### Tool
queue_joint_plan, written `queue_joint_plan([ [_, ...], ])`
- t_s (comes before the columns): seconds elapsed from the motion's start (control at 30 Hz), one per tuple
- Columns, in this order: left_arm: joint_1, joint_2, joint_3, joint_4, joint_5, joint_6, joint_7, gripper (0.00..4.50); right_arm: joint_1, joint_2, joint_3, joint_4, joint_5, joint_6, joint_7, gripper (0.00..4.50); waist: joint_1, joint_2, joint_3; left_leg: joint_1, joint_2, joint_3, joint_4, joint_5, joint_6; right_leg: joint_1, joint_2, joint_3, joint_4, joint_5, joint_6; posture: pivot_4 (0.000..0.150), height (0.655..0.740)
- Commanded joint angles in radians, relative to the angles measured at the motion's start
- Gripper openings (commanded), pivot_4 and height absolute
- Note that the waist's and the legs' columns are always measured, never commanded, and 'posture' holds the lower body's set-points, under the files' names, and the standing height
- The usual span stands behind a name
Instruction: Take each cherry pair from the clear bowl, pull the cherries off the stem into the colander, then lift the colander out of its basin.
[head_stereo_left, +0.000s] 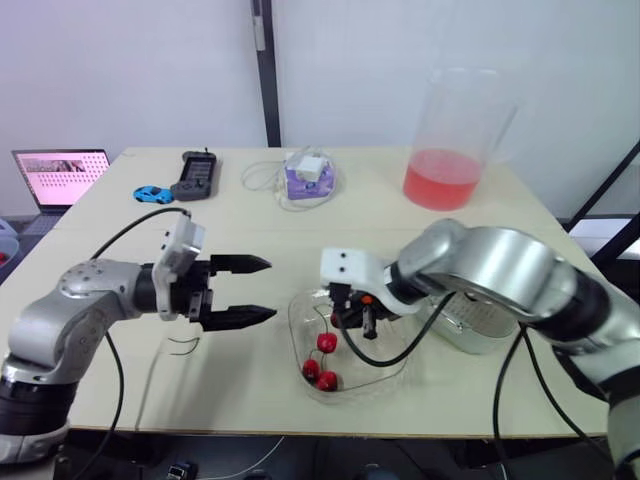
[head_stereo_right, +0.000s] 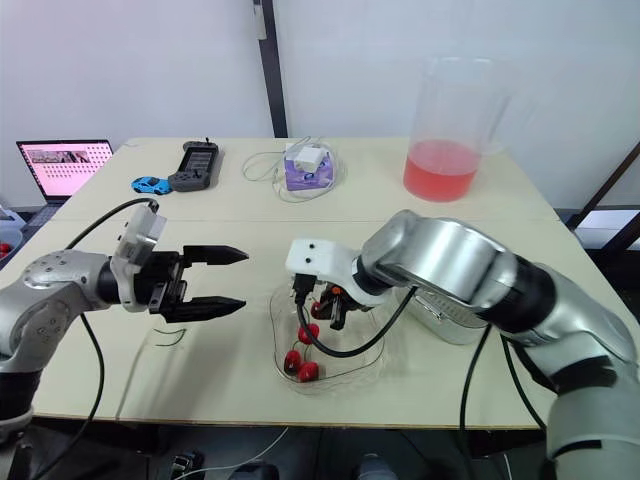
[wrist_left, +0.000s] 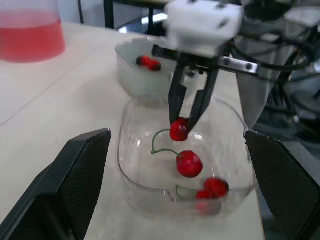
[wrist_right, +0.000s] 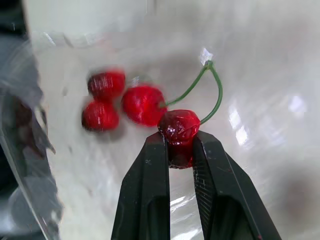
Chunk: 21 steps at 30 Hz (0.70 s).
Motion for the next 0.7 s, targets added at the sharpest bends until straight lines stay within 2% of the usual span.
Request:
queue_joint_plan([
  [0.03,-0.057,-0.033,0.033,0.015,-0.061,0.034,0.046,4.5,0.129,0.001,-0.204,-0.092,-0.068,-0.242,-0.047,0.38,0.0,0.0,0.0,0.0,0.0,0.0,0.0,0.0,0.0,0.001,0.0,0.0,0.0,0.0,0.0,0.15,0.7332],
  [0.17,-0.133,-0.074,0.057,0.086,-0.096,0.052,0.075,4.5,0.278,0.093,-0.397,-0.137,-0.069,-0.352,-0.146,0.38,-0.002,-0.001,0.0,0.0,0.0,0.0,0.001,0.0,0.0,0.0,0.0,0.0,0.001,0.0,0.0,0.15,0.7332],
  [0.23,-0.165,-0.093,0.061,0.115,-0.103,0.053,0.09,4.5,0.33,0.135,-0.436,-0.147,-0.093,-0.401,-0.189,0.38,-0.002,-0.001,0.0,0.0,0.0,-0.001,0.001,0.0,0.0,0.0,0.0,0.0,0.001,0.0,0.0,0.15,0.7332],
  [0.4,-0.248,-0.175,0.06,0.17,-0.099,0.039,0.159,4.5,0.451,0.248,-0.404,-0.139,-0.294,-0.597,-0.363,0.38,0.0,-0.001,0.0,0.0,0.0,0.0,0.001,0.0,0.0,0.001,0.0,0.0,0.001,0.0,0.0,0.15,0.7332],
  [0.5,-0.267,-0.219,0.057,0.171,-0.084,0.016,0.195,4.5,0.5,0.327,-0.421,-0.137,-0.327,-0.645,-0.423,0.38,-0.001,-0.001,0.0,0.0,0.0,0.0,0.001,0.001,-0.001,0.001,0.0,0.0,0.001,0.0,0.0,0.15,0.7332],
  [0.6,-0.29,-0.295,0.05,0.151,-0.108,0.02,0.255,4.5,0.586,0.472,-0.447,-0.15,-0.349,-0.708,-0.544,0.38,0.0,-0.002,-0.001,0.001,0.0,-0.001,0.0,0.002,-0.003,0.001,0.0,0.0,0.001,0.0,0.0,0.15,0.7332],
  [0.7,-0.307,-0.329,0.052,0.156,-0.11,0.028,0.282,4.5,0.619,0.522,-0.441,-0.145,-0.397,-0.761,-0.576,0.38,-0.001,-0.002,-0.001,0.0,0.0,-0.001,0.0,0.002,-0.003,0.001,0.0,0.0,0.001,0.0,0.0,0.15,0.7332],
])
